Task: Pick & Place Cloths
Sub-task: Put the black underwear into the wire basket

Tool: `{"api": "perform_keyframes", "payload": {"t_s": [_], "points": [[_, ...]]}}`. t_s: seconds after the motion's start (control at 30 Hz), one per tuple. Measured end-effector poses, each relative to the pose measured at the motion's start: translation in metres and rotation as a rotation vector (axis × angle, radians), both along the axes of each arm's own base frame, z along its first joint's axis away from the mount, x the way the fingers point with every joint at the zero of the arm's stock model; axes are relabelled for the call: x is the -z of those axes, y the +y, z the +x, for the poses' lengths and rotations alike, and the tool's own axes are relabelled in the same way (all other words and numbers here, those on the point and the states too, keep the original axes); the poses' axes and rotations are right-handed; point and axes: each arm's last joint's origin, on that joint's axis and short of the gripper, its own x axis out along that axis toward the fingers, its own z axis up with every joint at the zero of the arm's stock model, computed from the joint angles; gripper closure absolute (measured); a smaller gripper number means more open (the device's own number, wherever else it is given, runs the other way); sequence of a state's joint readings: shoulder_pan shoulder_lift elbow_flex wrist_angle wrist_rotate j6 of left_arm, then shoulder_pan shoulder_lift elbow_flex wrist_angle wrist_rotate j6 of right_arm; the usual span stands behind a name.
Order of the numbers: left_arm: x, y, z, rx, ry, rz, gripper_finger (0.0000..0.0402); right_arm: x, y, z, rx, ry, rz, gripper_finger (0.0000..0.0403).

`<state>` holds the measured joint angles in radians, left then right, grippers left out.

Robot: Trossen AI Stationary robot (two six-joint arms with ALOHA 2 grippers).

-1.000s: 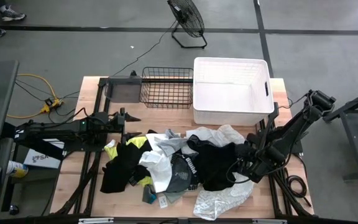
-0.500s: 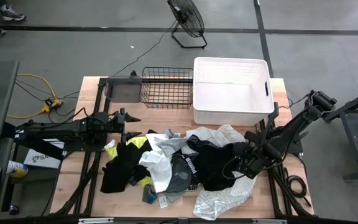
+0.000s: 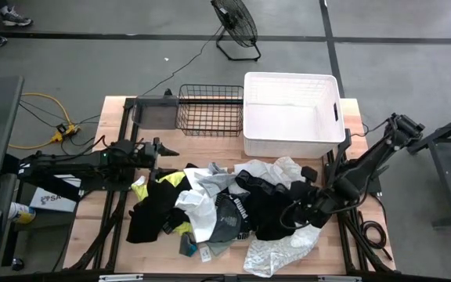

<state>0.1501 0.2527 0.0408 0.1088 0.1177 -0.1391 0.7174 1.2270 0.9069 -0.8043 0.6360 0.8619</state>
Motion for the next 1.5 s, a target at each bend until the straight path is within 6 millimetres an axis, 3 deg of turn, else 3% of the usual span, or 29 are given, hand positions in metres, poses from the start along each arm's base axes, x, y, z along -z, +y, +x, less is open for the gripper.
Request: {"api": "perform_keyframes", "payload": {"t_s": [0.3, 0.57, 0.8, 1.0, 1.27, 1.5], "points": [[-0.046, 0.0, -0.003, -0.029, -0.13, 0.026, 0.008, -0.075, -0.011, 0.029, 0.005, -0.243, -0.206, 0.0399], [-0.092, 0.003, 0.002, -0.093, -0.178, 0.136, 0.008, -0.125, -0.05, 0.072, -0.031, -0.505, -0.294, 0.0399], [-0.128, 0.008, 0.024, -0.133, -0.144, 0.215, 0.008, -0.168, -0.088, 0.086, -0.096, -0.766, -0.327, 0.0399], [-0.158, 0.013, 0.052, -0.166, -0.114, 0.281, 0.008, -0.188, -0.116, 0.089, -0.14, -0.94, -0.374, 0.0399], [-0.189, 0.019, 0.088, -0.197, -0.086, 0.393, 0.008, -0.199, -0.161, 0.093, -0.082, -1.087, -0.445, 0.0399], [-0.206, 0.025, 0.113, -0.26, -0.087, 0.454, 0.008, -0.192, -0.201, 0.115, -0.052, -1.26, -0.46, 0.0399]]}}
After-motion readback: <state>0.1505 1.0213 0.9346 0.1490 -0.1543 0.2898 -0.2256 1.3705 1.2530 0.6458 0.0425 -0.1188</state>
